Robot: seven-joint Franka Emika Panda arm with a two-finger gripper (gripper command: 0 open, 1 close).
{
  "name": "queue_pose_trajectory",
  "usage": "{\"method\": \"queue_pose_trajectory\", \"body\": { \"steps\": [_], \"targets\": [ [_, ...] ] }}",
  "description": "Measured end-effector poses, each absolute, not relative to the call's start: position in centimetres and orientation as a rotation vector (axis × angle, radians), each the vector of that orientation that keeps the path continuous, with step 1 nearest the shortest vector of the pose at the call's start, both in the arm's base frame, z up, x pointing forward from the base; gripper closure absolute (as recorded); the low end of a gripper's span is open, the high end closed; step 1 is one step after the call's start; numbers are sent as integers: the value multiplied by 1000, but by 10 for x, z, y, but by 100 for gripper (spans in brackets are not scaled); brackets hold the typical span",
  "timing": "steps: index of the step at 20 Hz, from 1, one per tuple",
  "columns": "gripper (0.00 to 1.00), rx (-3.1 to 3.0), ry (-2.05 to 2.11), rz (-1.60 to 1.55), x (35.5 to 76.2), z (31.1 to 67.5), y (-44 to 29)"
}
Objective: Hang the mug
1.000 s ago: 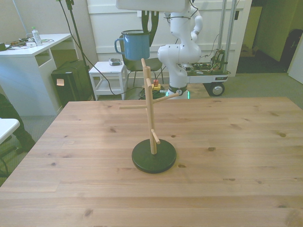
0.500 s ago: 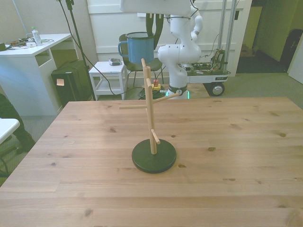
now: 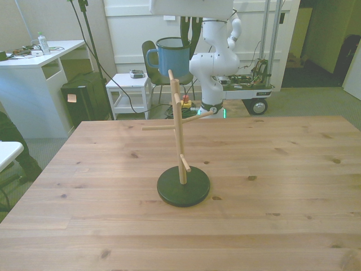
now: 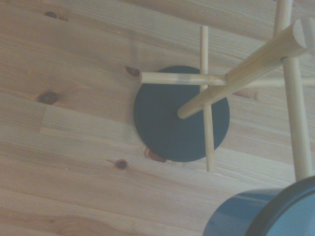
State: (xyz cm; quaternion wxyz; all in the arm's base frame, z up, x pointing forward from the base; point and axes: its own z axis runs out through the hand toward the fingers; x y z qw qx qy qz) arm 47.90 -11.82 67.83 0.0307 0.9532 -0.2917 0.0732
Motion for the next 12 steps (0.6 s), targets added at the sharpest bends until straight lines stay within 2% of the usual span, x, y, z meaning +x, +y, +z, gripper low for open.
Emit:
{"method": "queue_pose_trajectory", "body": {
  "steps": [12],
  "targets": [
    [100,2945,-871,183,500,663,-97]
  ]
}}
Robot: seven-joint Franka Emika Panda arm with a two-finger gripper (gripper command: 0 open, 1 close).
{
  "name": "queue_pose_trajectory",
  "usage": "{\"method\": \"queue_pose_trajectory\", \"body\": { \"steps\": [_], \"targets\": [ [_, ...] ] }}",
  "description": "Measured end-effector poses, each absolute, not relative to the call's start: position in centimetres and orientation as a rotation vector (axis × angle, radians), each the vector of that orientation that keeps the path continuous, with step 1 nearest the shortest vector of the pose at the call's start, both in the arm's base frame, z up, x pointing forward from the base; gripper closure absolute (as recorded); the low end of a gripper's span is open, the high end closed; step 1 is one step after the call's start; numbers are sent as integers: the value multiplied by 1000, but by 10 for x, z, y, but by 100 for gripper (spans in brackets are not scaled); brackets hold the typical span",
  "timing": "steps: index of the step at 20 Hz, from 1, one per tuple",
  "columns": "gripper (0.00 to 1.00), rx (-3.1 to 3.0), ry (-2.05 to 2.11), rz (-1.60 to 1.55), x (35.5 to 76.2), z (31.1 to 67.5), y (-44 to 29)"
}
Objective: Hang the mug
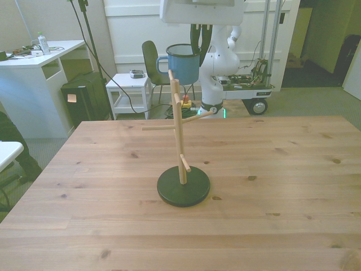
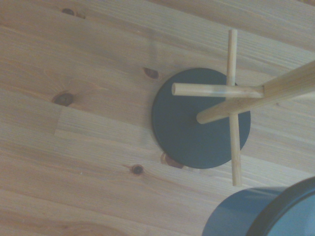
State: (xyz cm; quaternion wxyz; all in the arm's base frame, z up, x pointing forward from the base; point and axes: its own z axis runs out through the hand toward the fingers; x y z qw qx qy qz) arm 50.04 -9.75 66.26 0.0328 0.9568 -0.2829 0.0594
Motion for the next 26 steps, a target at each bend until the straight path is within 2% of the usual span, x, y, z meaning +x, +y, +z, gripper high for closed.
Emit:
{"method": "queue_pose_trajectory", "body": {
  "steps": [11,26],
  "targets": [
    [100,2939,-887,187,532,659,-89],
    [100,2928,-919,193,553,659,-91]
  ]
}}
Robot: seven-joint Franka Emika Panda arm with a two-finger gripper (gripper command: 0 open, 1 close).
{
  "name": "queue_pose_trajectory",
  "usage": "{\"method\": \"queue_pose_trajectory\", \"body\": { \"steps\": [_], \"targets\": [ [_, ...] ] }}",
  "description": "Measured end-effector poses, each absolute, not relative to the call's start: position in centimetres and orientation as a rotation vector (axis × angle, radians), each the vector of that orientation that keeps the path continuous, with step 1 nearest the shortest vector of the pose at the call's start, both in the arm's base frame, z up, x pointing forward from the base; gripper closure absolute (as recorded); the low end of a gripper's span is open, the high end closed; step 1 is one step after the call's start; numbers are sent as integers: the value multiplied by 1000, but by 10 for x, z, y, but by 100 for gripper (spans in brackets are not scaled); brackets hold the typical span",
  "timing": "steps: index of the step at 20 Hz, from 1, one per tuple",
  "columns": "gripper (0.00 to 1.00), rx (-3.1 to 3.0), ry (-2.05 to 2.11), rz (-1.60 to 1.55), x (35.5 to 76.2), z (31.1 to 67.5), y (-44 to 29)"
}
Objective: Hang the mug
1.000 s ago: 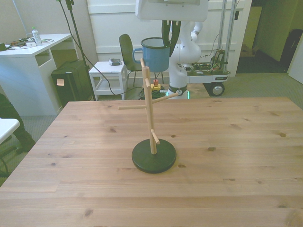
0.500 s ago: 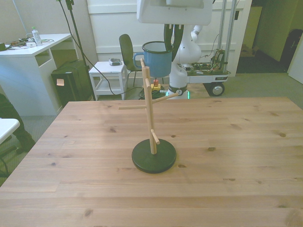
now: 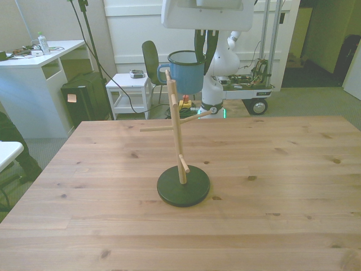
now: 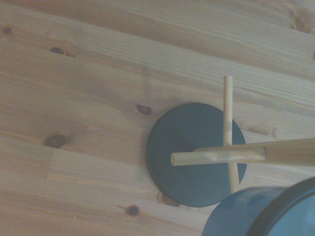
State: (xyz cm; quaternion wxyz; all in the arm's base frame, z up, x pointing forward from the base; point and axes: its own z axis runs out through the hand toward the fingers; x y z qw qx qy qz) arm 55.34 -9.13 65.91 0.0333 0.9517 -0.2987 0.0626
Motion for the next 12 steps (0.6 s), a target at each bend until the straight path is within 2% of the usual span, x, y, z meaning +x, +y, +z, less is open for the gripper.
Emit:
{"method": "queue_pose_trajectory", "body": {
  "steps": [6,7,12],
  "targets": [
    [100,2929,-913,188,561,656,-88],
    [0,2929,-914,189,561,656,-88],
    [0,2926,-923,176,559,658,-88]
  ]
}}
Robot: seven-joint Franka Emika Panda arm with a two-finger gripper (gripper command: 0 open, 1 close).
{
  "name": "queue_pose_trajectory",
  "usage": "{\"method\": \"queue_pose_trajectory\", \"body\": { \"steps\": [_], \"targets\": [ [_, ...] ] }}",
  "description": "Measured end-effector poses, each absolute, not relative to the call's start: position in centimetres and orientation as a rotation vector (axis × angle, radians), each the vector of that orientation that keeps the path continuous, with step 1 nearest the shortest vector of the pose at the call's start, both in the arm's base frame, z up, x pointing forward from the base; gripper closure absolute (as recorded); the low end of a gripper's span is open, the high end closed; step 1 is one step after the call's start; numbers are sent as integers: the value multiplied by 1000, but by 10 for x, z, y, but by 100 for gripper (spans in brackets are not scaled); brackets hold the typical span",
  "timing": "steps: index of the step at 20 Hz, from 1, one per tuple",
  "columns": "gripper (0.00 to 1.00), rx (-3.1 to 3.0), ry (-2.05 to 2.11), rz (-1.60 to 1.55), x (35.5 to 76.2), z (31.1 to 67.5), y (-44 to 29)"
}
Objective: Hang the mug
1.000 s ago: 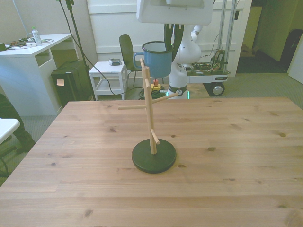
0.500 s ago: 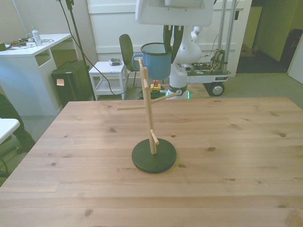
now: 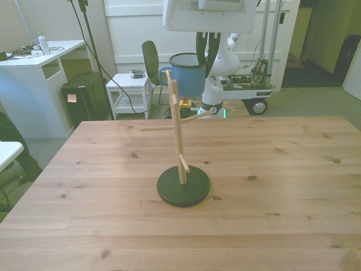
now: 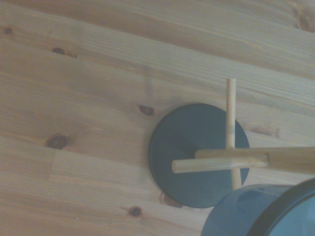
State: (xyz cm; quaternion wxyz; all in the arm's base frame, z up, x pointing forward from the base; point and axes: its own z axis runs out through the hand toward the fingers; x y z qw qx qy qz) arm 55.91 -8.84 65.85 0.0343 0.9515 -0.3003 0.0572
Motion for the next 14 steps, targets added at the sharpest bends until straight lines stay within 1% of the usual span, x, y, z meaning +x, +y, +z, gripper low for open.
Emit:
{"method": "queue_pose_trajectory", "body": {
  "steps": [14],
  "targets": [
    [0,2919,-952,195,559,664,-90]
  ]
}}
